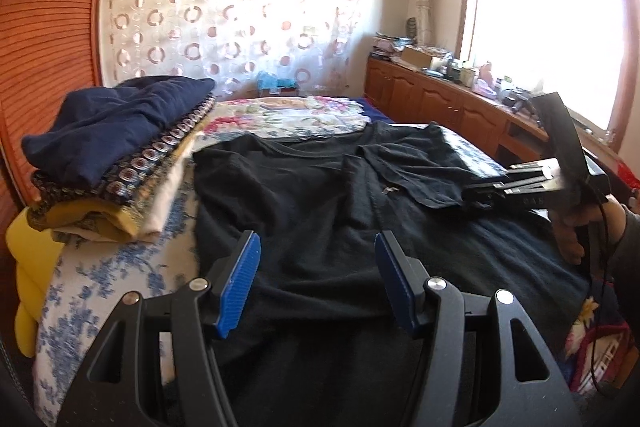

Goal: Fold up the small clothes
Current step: 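Lay the folded edge flat and withdraw the right gripper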

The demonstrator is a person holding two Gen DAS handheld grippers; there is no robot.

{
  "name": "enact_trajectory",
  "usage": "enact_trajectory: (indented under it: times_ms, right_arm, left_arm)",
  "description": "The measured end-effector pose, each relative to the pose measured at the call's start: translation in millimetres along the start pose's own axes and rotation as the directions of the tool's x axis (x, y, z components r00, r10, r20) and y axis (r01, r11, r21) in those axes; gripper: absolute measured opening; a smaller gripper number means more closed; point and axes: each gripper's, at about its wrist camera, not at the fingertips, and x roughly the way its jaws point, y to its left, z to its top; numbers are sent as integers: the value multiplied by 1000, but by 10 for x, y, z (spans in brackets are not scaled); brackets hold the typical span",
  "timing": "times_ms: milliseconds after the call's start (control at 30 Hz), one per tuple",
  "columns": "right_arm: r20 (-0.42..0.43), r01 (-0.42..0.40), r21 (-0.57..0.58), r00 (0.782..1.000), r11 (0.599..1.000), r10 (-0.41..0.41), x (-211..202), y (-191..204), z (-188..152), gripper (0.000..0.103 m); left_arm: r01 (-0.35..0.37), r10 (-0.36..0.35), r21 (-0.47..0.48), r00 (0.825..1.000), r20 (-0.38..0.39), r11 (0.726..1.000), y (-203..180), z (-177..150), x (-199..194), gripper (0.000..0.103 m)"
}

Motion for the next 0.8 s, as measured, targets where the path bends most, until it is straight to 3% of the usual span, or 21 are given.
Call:
enact_trajectory:
  times_ms: [233, 300, 367, 467, 633, 800]
  right_arm:
    - [-46, 1, -48, 999, 999, -3, 117, 50, -127, 32]
    - [-42, -2, -38, 999, 999, 1, 103, 17, -132, 39]
    - [-24, 20, -27, 1000, 999, -20, 77, -35, -99, 62]
    - [14, 32, -4, 999, 999, -32, 29, -154, -3, 71]
    - [26, 125, 8, 992, 992, -125, 82, -420, 209, 74]
    - [-17, 180, 36, 984, 983, -179, 291, -759, 349, 74]
  left_arm:
    - [-40, 41, 42, 999, -26, 998, 253, 241, 180, 60]
    - [-47, 50, 57, 997, -52, 997, 354, 317, 296, 60]
    - [-56, 60, 58, 995, -74, 997, 462, 390, 414, 60]
    - [-61, 65, 46, 992, -106, 997, 590, 475, 561, 60]
    - [-49, 53, 27, 987, -154, 998, 677, 597, 823, 60]
    - [-67, 68, 13, 977, -202, 998, 702, 647, 1097, 60]
